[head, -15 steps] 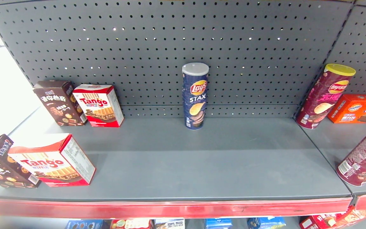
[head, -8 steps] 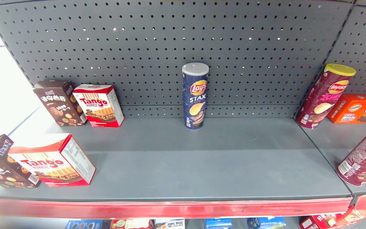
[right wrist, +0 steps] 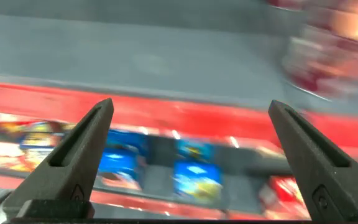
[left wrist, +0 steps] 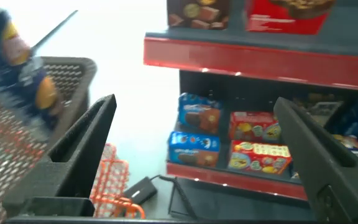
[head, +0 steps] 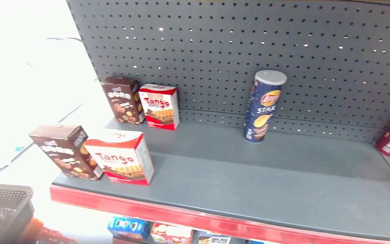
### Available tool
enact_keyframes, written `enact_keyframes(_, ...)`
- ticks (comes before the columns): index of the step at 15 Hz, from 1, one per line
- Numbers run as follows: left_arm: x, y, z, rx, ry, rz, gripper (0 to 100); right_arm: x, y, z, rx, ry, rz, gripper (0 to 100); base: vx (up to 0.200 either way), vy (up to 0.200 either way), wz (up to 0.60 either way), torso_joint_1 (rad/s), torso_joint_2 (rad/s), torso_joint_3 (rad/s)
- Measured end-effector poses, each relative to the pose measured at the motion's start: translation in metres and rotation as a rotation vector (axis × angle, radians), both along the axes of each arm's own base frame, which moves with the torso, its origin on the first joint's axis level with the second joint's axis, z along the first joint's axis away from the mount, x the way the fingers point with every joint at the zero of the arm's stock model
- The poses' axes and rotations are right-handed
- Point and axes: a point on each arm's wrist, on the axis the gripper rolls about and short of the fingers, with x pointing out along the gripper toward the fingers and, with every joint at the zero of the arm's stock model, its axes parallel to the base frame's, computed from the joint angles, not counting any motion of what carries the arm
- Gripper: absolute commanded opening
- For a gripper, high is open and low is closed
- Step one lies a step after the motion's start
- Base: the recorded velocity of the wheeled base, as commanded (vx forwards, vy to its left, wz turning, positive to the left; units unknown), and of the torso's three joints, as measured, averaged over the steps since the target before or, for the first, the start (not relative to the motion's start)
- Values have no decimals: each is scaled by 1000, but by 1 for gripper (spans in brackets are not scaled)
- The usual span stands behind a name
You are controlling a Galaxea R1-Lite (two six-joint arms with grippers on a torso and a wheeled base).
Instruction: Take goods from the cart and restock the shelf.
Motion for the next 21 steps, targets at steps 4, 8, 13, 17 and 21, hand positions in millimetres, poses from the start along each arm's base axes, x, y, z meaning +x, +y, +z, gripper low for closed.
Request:
enact_keyframes(4, 0, 0, 0, 0, -1, -2, 100, 0, 0, 0, 0, 0, 0, 100, 0, 0, 450, 3, 4, 2)
enact_keyframes(8, 0, 0, 0, 0, -1, -2, 100, 0, 0, 0, 0, -1, -1, 100, 0, 0, 0, 0, 0, 0)
enact_keyframes(13, 0, 0, 0, 1, -2, -5, 100, 0, 0, 0, 1, 0, 0, 100, 0, 0, 0, 0, 0, 0)
enact_keyframes(17, 0, 0, 0, 4, -1, -5, 100, 0, 0, 0, 1, -1, 0, 100, 0, 0, 0, 0, 0, 0)
enact_keyframes(21, 0, 0, 0, 4, -1, -8, 100, 0, 0, 0, 1, -1, 0, 100, 0, 0, 0, 0, 0, 0)
